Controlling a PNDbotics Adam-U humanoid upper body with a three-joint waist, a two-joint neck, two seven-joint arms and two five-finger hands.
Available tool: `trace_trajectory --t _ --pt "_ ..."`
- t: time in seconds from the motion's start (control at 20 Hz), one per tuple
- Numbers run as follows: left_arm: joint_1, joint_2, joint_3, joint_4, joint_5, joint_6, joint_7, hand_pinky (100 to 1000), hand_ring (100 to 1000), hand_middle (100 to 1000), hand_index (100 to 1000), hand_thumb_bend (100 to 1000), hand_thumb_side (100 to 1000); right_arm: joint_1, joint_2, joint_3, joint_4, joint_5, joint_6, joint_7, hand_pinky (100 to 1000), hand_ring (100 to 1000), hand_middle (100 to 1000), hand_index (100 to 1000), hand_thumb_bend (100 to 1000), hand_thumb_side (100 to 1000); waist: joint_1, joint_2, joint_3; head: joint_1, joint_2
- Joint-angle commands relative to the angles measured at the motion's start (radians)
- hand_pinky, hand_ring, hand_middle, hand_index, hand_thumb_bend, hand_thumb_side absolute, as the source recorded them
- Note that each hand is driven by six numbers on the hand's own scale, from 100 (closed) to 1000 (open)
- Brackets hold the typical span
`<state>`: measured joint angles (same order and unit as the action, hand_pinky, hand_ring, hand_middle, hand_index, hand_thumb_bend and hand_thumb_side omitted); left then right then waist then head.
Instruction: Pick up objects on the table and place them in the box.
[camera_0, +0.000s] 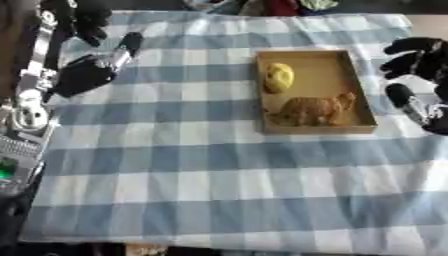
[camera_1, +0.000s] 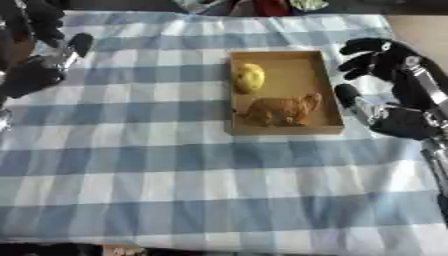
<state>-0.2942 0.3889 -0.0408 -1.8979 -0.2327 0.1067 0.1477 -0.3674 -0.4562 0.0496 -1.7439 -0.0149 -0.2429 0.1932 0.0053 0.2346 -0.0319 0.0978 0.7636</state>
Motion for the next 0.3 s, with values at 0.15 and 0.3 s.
trace_trajectory --t 0.15,0.3 --pt "0.027 -0.022 0.016 -0.019 0.019 -0.008 0.012 496 527 514 640 519 390 -0.001 -0.008 -0.022 -0.034 -0.004 0.008 -0.031 658 697 753 841 321 380 -0.004 -0.011 0.005 0.002 0.006" --pt "0.037 -0.029 0.017 -0.015 0.021 -0.007 0.012 497 528 515 642 515 398 0.002 -0.006 -0.026 -0.036 -0.002 0.01 -0.038 657 696 752 841 317 380 -0.005 -0.011 0.006 -0.001 0.006"
